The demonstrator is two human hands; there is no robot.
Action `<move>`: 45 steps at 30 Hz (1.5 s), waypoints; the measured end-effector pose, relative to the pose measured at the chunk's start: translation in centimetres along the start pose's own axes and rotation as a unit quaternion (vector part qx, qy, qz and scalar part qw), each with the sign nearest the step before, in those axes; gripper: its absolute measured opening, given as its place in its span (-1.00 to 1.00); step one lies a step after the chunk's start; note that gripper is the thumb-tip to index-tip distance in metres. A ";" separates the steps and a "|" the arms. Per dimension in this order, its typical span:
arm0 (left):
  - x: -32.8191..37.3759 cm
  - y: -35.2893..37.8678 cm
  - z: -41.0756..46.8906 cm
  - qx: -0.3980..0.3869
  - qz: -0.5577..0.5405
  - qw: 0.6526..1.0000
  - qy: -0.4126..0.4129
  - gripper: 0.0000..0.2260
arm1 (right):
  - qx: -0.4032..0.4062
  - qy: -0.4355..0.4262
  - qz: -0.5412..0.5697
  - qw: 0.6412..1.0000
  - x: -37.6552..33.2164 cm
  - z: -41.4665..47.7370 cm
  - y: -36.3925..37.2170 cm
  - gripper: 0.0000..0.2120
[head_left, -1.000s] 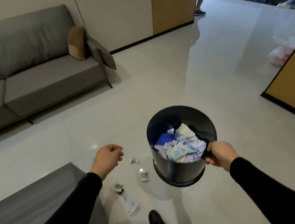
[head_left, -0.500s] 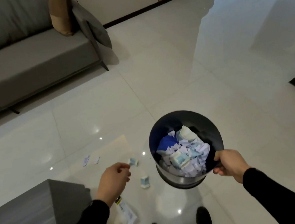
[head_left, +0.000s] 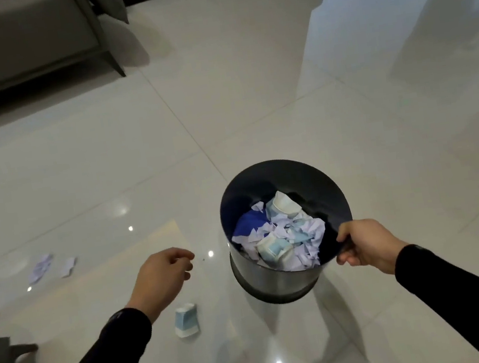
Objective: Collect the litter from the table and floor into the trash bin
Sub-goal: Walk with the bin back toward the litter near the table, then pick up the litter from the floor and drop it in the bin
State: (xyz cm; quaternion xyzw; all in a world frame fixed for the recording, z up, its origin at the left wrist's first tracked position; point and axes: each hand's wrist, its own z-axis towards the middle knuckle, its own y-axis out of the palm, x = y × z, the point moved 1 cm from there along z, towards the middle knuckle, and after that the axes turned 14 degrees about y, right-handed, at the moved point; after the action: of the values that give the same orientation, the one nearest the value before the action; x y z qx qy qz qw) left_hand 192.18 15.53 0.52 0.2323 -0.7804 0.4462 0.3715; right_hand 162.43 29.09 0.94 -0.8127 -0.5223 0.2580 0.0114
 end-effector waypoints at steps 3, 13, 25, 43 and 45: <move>-3.8 2.5 3.1 0.012 -0.001 1.000 0.018 -0.84 | 0.014 -0.023 -0.007 1.000 1.5 4.7 0.3 -0.81; -7.8 6.8 8.3 0.030 0.032 0.995 0.086 -0.85 | 0.032 -0.064 -0.017 0.997 3.7 12.8 1.7 -0.84; -8.1 6.0 7.7 0.061 0.012 0.994 0.095 -0.85 | 0.254 -0.337 -0.178 0.889 -1.8 8.5 4.9 -0.69; -32.0 -5.3 -8.4 0.205 0.029 0.969 -0.134 -0.89 | -0.078 -0.400 -0.530 0.744 8.5 8.4 39.7 -0.67; -34.9 -3.9 -9.3 0.167 0.078 0.965 -0.186 -0.77 | -0.038 -0.408 -0.548 0.729 10.0 10.3 40.3 -0.53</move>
State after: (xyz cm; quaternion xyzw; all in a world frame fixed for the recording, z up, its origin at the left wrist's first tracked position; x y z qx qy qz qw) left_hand 219.86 22.78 -21.90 0.3085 -0.7656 0.5470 0.1396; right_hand 195.21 16.73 -23.71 -0.2011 -0.8408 0.4937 -0.0942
